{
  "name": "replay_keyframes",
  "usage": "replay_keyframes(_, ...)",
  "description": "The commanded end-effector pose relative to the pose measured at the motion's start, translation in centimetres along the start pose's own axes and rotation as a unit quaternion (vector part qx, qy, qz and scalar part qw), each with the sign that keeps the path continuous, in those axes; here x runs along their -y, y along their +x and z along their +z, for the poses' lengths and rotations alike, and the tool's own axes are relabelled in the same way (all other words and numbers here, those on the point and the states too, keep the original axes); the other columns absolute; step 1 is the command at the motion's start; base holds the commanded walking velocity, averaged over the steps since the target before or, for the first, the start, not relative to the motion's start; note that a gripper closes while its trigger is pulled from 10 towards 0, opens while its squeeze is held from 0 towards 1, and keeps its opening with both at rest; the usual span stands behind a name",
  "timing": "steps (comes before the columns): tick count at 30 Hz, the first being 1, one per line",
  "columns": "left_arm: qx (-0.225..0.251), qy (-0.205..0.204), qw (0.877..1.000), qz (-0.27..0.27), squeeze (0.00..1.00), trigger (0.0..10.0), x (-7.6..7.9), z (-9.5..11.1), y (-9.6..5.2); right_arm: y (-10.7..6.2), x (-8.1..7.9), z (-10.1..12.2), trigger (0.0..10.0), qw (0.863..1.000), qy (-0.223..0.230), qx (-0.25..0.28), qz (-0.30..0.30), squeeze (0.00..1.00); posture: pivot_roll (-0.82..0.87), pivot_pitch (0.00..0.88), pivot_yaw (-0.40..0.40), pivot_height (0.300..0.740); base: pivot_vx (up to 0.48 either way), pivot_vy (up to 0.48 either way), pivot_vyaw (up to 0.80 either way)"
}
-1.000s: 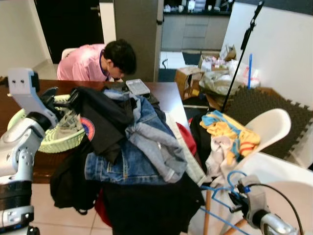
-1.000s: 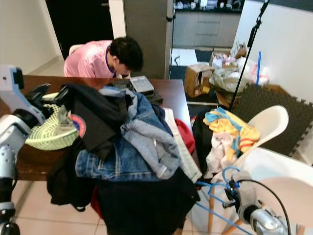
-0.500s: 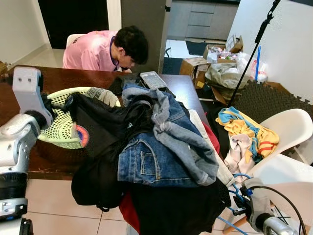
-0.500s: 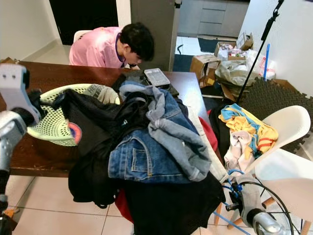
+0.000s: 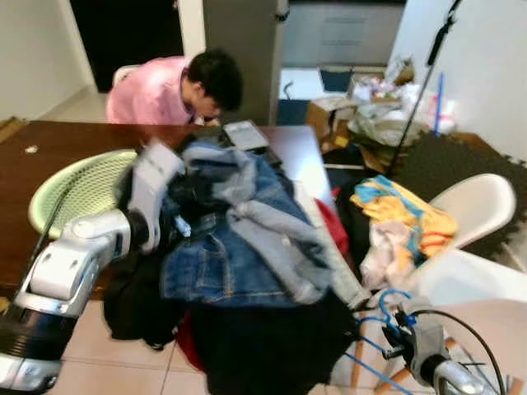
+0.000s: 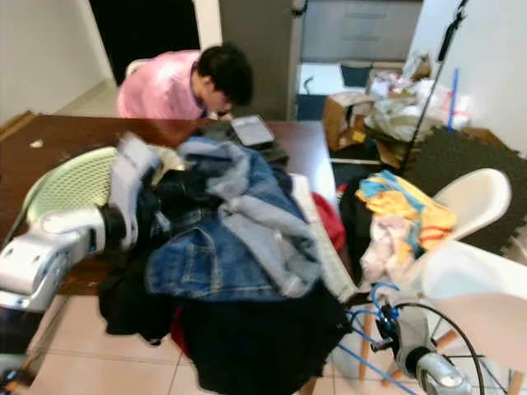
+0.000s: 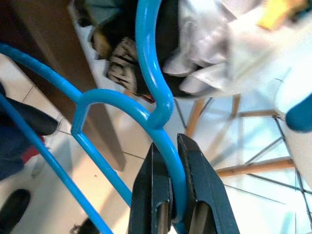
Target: Hang hanger
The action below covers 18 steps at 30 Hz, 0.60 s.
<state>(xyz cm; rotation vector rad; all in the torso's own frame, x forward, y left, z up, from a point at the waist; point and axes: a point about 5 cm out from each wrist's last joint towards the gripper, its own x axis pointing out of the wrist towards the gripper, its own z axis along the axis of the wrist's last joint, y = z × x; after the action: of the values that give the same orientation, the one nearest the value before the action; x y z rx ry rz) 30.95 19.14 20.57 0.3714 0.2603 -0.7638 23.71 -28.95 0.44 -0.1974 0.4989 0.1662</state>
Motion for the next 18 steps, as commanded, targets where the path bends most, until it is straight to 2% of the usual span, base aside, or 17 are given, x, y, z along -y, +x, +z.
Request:
replay_keyframes(1,-0.094,0.049,0.994,-0.012,0.0,10.0,-0.6,-1.8,-1.9,0.0,0.4,0.5,10.0,1.0,0.004,0.015,-0.015,0.0,0.22,0.0,-0.002,0.74,0.0,0.0,0.0)
replay_keyframes(2,-0.145,0.071,0.987,-0.004,0.0,10.0,-1.4,-2.5,-3.2,-0.1,0.5,0.5,10.0,1.0,0.003,0.015,-0.015,0.0,0.22,0.0,0.0,0.74,0.0,0.0,0.0)
replay_keyframes(3,-0.172,0.088,0.981,0.011,0.0,10.0,-2.3,-2.7,-4.3,-0.2,0.5,0.4,10.0,1.0,0.003,0.015,-0.015,0.0,0.22,0.0,-0.001,0.74,0.0,0.0,0.0)
replay_keyframes(4,-0.168,0.088,0.981,0.038,0.0,10.0,-3.3,-2.1,-4.9,-0.2,0.6,0.4,10.0,1.0,0.002,0.014,-0.015,0.0,0.22,0.0,-0.001,0.74,0.0,0.0,0.0)
replay_keyframes(6,-0.088,0.109,0.982,0.125,0.0,10.0,-5.8,1.2,-5.7,-0.3,0.7,0.4,10.0,1.0,0.002,0.013,-0.016,0.0,0.22,0.0,-0.004,0.74,0.0,0.0,0.0)
replay_keyframes(7,-0.088,0.109,0.982,0.125,0.0,10.0,-5.8,1.2,-5.7,-0.3,0.7,0.4,10.0,1.0,0.002,0.013,-0.016,0.0,0.22,0.0,-0.004,0.74,0.0,0.0,0.0)
replay_keyframes(8,-0.035,0.125,0.973,0.193,0.0,10.0,-7.4,3.3,-6.4,-0.3,0.8,0.4,10.0,1.0,0.002,0.012,-0.016,0.0,0.23,0.0,-0.007,0.74,0.0,0.0,0.0)
replay_keyframes(9,0.035,0.118,0.952,0.28,0.0,10.0,-9.1,5.7,-7.6,-0.2,0.7,0.4,10.0,1.0,0.001,0.012,-0.015,0.0,0.23,0.0,-0.007,0.74,0.0,0.0,0.0)
replay_keyframes(10,0.035,0.118,0.952,0.28,0.0,10.0,-9.1,5.7,-7.6,-0.2,0.7,0.4,10.0,1.0,0.001,0.012,-0.015,0.0,0.23,0.0,-0.007,0.74,0.0,0.0,0.0)
replay_keyframes(12,0.119,0.083,0.917,0.372,0.0,10.0,-10.6,7.9,-9.3,-0.1,0.5,0.4,10.0,1.0,0.001,0.011,-0.012,0.0,0.23,0.0,-0.007,0.74,0.0,0.0,0.0)
replay_keyframes(14,0.153,0.045,0.903,0.4,0.0,10.0,-10.8,7.7,-9.6,0.1,0.2,0.5,10.0,1.0,0.001,0.012,-0.01,0.0,0.23,0.0,-0.008,0.74,0.0,0.0,0.0)
replay_keyframes(15,0.163,0.03,0.898,0.408,0.0,10.0,-10.9,7.4,-9.6,0.2,0.1,0.6,10.0,1.0,0.001,0.013,-0.008,0.0,0.23,0.0,-0.008,0.74,0.0,0.0,0.0)
replay_keyframes(16,0.166,0.002,0.898,0.408,0.0,10.0,-10.8,6.4,-9.1,0.2,0.1,0.6,10.0,1.0,0.001,0.014,-0.007,0.0,0.23,0.0,-0.007,0.74,0.0,0.0,0.0)
replay_keyframes(17,0.166,0.002,0.898,0.408,0.0,10.0,-10.8,6.4,-9.1,0.2,0.1,0.6,10.0,1.0,0.001,0.014,-0.007,0.0,0.23,0.0,-0.007,0.74,0.0,0.0,0.0)
replay_keyframes(18,0.165,-0.018,0.9,0.404,0.0,10.0,-10.7,5.5,-8.6,0.2,0.1,0.7,10.0,1.0,0.0,0.015,-0.007,0.0,0.23,0.0,-0.009,0.74,0.0,0.0,0.0)
